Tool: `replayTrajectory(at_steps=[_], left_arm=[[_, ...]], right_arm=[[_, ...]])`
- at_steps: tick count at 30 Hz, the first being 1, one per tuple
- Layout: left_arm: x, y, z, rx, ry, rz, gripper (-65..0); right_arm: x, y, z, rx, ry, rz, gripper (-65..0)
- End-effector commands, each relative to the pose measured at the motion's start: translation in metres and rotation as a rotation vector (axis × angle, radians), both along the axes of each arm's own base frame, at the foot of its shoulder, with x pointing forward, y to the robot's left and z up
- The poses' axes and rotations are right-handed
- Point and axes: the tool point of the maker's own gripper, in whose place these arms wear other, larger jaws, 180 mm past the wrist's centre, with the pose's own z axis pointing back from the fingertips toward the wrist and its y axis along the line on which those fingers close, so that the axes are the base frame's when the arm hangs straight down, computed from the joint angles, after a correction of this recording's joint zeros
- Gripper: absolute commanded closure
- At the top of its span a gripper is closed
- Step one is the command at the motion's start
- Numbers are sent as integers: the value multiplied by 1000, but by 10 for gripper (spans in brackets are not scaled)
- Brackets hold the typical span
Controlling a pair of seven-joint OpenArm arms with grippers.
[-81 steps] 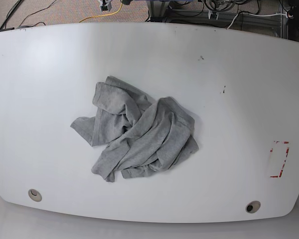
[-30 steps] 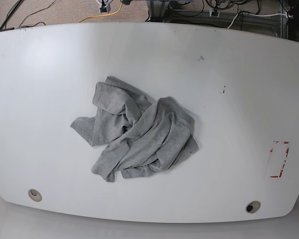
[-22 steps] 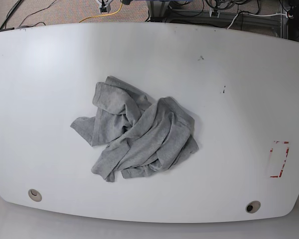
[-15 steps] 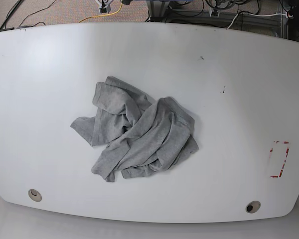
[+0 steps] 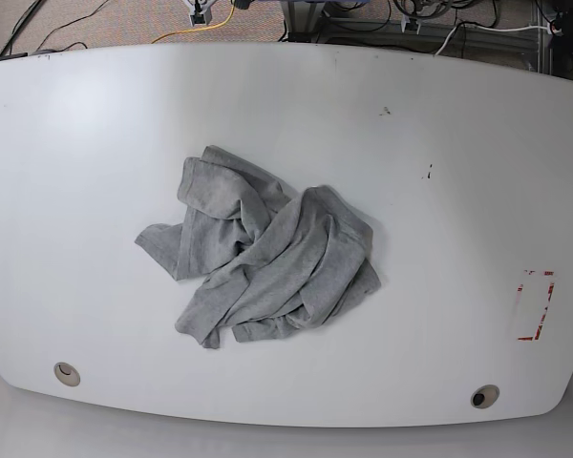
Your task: Layout the t-shirt on the table in an organized manner, then fold the t-shirt properly
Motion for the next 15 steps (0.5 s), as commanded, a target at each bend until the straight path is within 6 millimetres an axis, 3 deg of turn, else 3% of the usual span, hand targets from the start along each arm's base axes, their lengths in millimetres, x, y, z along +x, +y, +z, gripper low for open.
replayTrajectory(at_steps=[1,15], left_arm=[[-1,5,1,9,1,-5,-292],[-1,6,1,12,0,-5,-291]], right_arm=[[-3,-4,1,-1,1,-6,-118],[0,-4,1,-4,-5,-6,-118]])
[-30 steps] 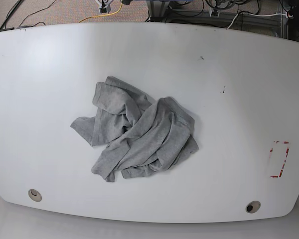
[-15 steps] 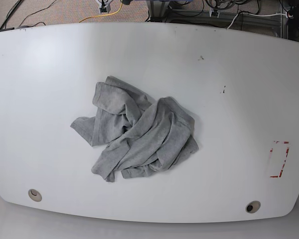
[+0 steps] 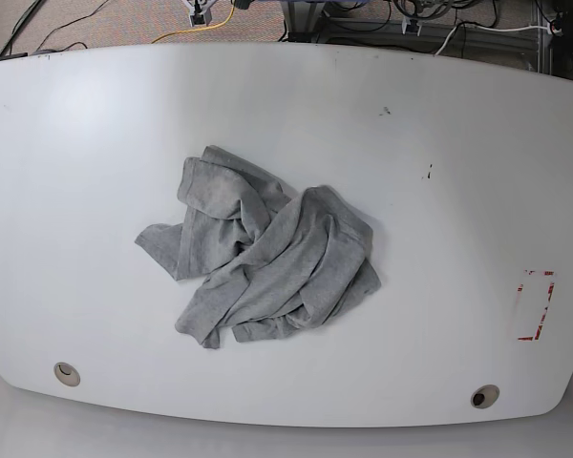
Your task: Layout the t-shirt on the table in an organized manner, then fold the t-shirt properly
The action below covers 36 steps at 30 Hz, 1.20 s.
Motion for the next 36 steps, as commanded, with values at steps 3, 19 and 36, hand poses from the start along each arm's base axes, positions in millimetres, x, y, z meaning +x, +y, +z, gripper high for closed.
replayTrajectory(at_steps=[3,19,36], left_arm=[[-3,5,1,10,3,-4,-291],[-10,12,8,11,-76,-15,-226],[7,25,40,13,-348,-16,-128]], right_arm=[[-2,-4,1,-3,1,-6,-119],[-2,-9,11,-1,-53,8,-116],[-30,-33,37,-36,-129,2,-115]])
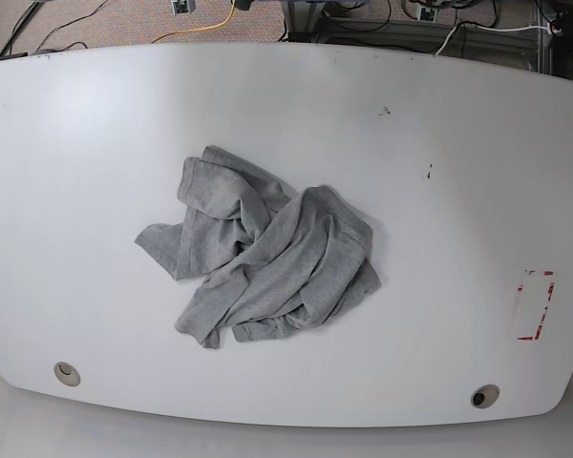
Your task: Layout the t-shirt on the table in an organized manner, then fold the t-shirt properly
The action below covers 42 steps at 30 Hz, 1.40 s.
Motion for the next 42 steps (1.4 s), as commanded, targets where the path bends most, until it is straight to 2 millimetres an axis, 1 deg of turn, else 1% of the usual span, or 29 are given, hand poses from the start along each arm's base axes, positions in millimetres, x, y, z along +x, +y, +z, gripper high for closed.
replayTrajectory(at_steps=[1,3,5,7,9,11,13,17,19,21,25,27,31,33,35,42], left_arm=[[-7,10,5,18,-11,0,-144],[-7,11,8,18,-23,-3,-159],[-7,8,11,6,-42,-11,-157],[-4,0,15,-28,-66,-24,-138],[8,-19,20,-107,-107,-48,-114],[9,-31,24,-165,-119,-64,-64],[9,-38,27,-197,-122,-73,-36],[9,-46,31,-228,-130,-84,-15],[9,-47,32,-231,-131,-87,-19],[2,-48,31,-229,-109,-69,-22],[-5,-48,32,-219,-96,-67,-38],[-10,-47,33,-213,-89,-70,-45],[-22,-45,37,-189,-80,-64,-48],[-28,-41,41,-160,-84,-57,-44],[-32,-43,44,-130,-86,-46,-32],[-38,-38,59,-86,-99,-45,-26]], right_arm=[[-20,-9,2,-9,23,-11,-114],[-22,-13,3,-15,17,-15,-114],[-23,-18,5,-21,8,-16,-114],[-23,-23,8,-27,-5,-19,-114],[-11,-40,13,-56,-44,-24,-114],[-8,-44,16,-60,-62,-24,-114],[-6,-45,18,-63,-72,-26,-114],[-1,-49,22,-69,-88,-35,-114],[3,-51,23,-73,-96,-46,-114],[10,-52,25,-75,-103,-49,-115],[13,-55,30,-85,-116,-54,-114],[13,-57,33,-88,-118,-50,-115],[5,-55,39,-93,-103,-22,-113],[0,-54,43,-99,-91,-4,-113],[-1,-54,46,-108,-76,19,-114],[0,-57,59,-124,-82,46,-111]])
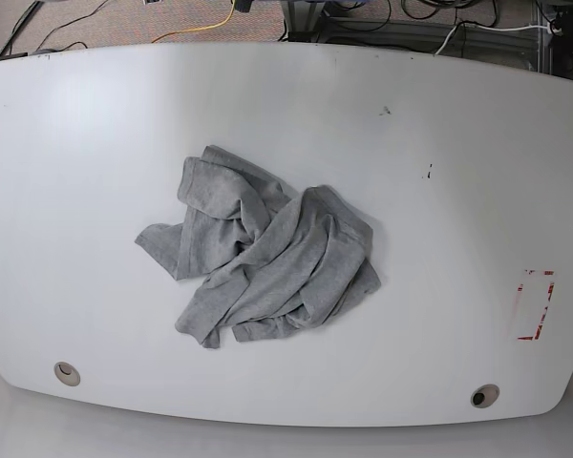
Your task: Layout the t-shirt on the table in an organized manner, then fold the t-shirt properly
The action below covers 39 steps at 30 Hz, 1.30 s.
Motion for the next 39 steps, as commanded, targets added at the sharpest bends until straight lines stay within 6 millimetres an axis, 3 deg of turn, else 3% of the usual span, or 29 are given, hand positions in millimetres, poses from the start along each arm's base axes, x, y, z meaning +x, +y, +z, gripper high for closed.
replayTrajectory(at_steps=[1,5,13,21,29,31,39], left_arm=[[-1,2,11,11,-22,-3,-26],[-2,-1,18,4,-32,-8,-24],[21,-4,39,18,-124,-16,-27],[64,-22,75,-56,-289,-47,-29],[97,-39,103,-161,-392,-109,-25],[98,-46,104,-209,-378,-153,-29],[130,-43,127,-225,-449,-246,-35]], right_arm=[[7,-7,11,-14,-33,13,-111],[13,-10,20,-28,-53,37,-110],[23,-14,40,-53,-82,76,-115],[40,-9,58,-53,-138,105,-118],[58,-6,69,-55,-194,118,-119],[64,-5,73,-56,-211,120,-120],[82,-1,84,-54,-259,129,-122]])
